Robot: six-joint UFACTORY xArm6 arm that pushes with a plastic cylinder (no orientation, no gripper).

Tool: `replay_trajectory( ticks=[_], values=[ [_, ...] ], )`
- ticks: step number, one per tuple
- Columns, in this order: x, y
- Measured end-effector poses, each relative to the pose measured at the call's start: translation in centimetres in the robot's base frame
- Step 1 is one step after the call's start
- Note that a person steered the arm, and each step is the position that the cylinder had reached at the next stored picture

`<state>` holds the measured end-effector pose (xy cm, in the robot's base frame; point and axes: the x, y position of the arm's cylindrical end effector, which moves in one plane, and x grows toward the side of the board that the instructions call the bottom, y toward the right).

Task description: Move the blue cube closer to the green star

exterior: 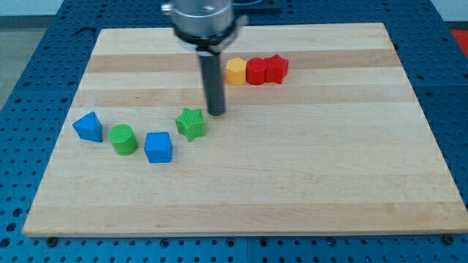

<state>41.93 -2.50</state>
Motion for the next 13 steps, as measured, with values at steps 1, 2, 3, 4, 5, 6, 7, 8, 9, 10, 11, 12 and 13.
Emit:
replay_trajectory(
  ticks=[1, 2, 3, 4, 5, 6, 7, 8, 9, 10, 11, 12, 13],
  values=[
    [0.1, 5.5],
    [0.9, 6.0],
    [2.2, 6.0],
    [5.1, 5.6],
    [6.6, 3.6],
    [7.9, 0.4],
    [9.6, -2.9],
    [10.3, -7.2],
    [10.1, -9.6],
    [8.7, -10.3],
    [8.6, -10.3],
    [10.4, -10.5],
    [11.1, -13.8]
  ],
)
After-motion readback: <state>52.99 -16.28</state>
